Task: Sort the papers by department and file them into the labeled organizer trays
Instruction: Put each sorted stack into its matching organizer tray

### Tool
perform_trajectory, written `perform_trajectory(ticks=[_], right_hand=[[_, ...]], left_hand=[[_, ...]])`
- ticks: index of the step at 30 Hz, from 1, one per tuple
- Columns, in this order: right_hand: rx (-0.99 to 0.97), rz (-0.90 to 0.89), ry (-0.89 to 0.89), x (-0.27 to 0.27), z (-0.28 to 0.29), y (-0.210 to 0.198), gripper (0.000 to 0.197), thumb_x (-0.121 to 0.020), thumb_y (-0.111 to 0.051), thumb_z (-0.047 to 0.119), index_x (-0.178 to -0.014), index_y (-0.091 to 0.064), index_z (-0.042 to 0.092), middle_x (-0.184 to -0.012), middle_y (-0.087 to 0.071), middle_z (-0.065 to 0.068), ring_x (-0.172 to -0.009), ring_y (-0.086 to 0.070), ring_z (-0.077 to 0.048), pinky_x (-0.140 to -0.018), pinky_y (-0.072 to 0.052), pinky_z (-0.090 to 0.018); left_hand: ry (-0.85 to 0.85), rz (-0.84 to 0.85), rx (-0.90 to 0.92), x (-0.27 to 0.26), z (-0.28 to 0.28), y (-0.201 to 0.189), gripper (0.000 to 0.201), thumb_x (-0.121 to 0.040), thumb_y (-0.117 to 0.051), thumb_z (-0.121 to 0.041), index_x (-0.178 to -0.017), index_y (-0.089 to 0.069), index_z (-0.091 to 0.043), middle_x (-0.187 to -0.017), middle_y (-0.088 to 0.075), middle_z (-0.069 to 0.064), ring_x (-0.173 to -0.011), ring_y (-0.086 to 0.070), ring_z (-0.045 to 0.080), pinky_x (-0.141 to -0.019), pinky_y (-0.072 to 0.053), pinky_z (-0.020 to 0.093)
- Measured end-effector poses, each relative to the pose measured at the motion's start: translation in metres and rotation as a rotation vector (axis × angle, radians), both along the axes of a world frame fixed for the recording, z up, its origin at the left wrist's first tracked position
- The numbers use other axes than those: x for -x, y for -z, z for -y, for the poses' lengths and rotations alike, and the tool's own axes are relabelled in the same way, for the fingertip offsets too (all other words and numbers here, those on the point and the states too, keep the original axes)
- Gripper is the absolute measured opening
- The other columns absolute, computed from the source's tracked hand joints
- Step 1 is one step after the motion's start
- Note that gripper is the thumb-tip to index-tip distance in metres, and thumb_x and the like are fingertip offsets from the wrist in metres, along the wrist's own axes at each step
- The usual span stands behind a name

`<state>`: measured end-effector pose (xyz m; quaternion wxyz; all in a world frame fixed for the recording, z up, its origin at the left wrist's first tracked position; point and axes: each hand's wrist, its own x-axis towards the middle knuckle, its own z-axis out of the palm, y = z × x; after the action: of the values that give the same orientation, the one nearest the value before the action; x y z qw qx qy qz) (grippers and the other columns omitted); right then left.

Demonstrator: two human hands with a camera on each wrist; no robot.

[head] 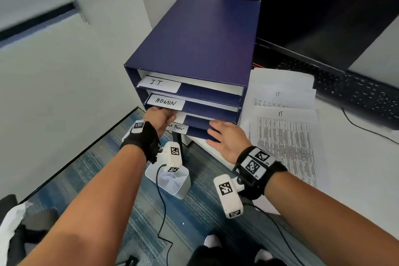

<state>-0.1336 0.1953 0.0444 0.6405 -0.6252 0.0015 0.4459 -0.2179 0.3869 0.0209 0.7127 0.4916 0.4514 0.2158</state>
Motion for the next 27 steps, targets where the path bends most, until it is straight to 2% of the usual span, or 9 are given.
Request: perform_trajectory(ticks=[3,7,10,12,16,19,21,23,27], right_hand=[[0.032,-0.105,-0.093,-0.010,0.023,-0.002,0.026,-0.099,-0.043,0.005,-0.118,-0.059,0.011,-0.121,-0.062,-0.010,-0.117,-0.056,-0.027,-0.089,-0.050,-0.039],[0.148,-0.002,-0.030,-0.032,0.056,0.009,0.024,-0.097,-0.044,0.004,-0.108,-0.065,0.007,-0.097,-0.065,-0.007,-0.087,-0.060,-0.018,-0.079,-0.052,-0.031],[0.175,-0.038,0.051,-0.055,0.082,0.023,0.024,-0.097,-0.041,0.001,-0.111,-0.060,0.007,-0.078,-0.054,-0.003,-0.076,-0.052,-0.017,-0.077,-0.053,-0.026],[0.267,0.051,0.067,-0.070,0.101,0.031,0.019,-0.096,-0.041,0.001,-0.092,-0.057,0.012,-0.074,-0.046,0.001,-0.070,-0.047,-0.014,-0.065,-0.048,-0.022],[0.542,0.264,0.093,-0.099,0.137,0.044,0.035,-0.095,-0.042,0.007,-0.063,-0.038,0.022,-0.074,-0.045,0.004,-0.090,-0.051,-0.018,-0.087,-0.048,-0.035],[0.808,0.407,0.007,-0.124,0.169,0.052,0.020,-0.090,-0.041,0.005,-0.074,-0.051,0.011,-0.096,-0.060,-0.005,-0.090,-0.058,-0.024,-0.071,-0.049,-0.028],[0.958,0.465,0.038,-0.132,0.188,0.058,0.029,-0.084,-0.044,0.009,-0.108,-0.061,0.013,-0.120,-0.060,-0.012,-0.107,-0.057,-0.030,-0.091,-0.047,-0.034],[0.946,0.410,0.124,-0.137,0.204,0.066,0.053,-0.082,-0.049,0.009,-0.134,-0.045,0.015,-0.131,-0.053,-0.014,-0.116,-0.053,-0.034,-0.099,-0.043,-0.037],[0.832,0.390,0.077,-0.150,0.228,0.074,0.043,-0.088,-0.051,0.009,-0.129,-0.048,-0.002,-0.127,-0.054,-0.019,-0.103,-0.054,-0.029,-0.075,-0.043,-0.027]], left_hand=[[-0.045,0.054,-0.028,0.005,0.010,0.001,0.013,-0.094,-0.050,-0.003,-0.102,-0.059,-0.007,-0.102,-0.068,0.009,-0.089,-0.067,0.013,-0.065,-0.055,0.015],[-0.228,0.017,-0.103,0.005,0.032,0.013,0.019,-0.096,-0.046,-0.007,-0.080,-0.052,-0.014,-0.074,-0.059,0.007,-0.047,-0.059,0.003,-0.046,-0.048,0.013],[-0.301,-0.035,-0.044,-0.003,0.058,0.023,0.022,-0.096,-0.039,-0.008,-0.078,-0.044,-0.018,-0.066,-0.053,0.005,-0.038,-0.054,0.004,-0.040,-0.044,0.014],[-0.247,-0.117,-0.021,-0.010,0.078,0.031,0.021,-0.096,-0.037,-0.007,-0.078,-0.042,-0.017,-0.066,-0.054,0.006,-0.034,-0.053,0.003,-0.038,-0.043,0.013],[0.106,-0.346,0.050,-0.023,0.125,0.041,0.017,-0.098,-0.042,-0.014,-0.082,-0.050,-0.012,-0.066,-0.059,0.006,-0.035,-0.052,0.007,-0.038,-0.040,0.013],[0.476,-0.505,0.025,-0.030,0.158,0.044,0.032,-0.096,-0.049,-0.034,-0.074,-0.061,-0.014,-0.069,-0.066,0.003,-0.051,-0.055,0.012,-0.051,-0.041,0.020],[0.678,-0.572,0.062,-0.035,0.177,0.044,0.038,-0.088,-0.055,-0.050,-0.078,-0.064,-0.015,-0.068,-0.067,0.000,-0.052,-0.055,0.012,-0.050,-0.040,0.021],[0.813,-0.604,0.089,-0.040,0.193,0.042,0.044,-0.079,-0.064,-0.057,-0.080,-0.064,-0.013,-0.062,-0.066,-0.002,-0.049,-0.056,0.010,-0.047,-0.041,0.021],[0.931,-0.752,-0.149,-0.054,0.215,0.030,0.040,-0.078,-0.072,-0.043,-0.080,-0.062,-0.005,-0.060,-0.063,0.007,-0.044,-0.055,0.012,-0.048,-0.047,0.020]])
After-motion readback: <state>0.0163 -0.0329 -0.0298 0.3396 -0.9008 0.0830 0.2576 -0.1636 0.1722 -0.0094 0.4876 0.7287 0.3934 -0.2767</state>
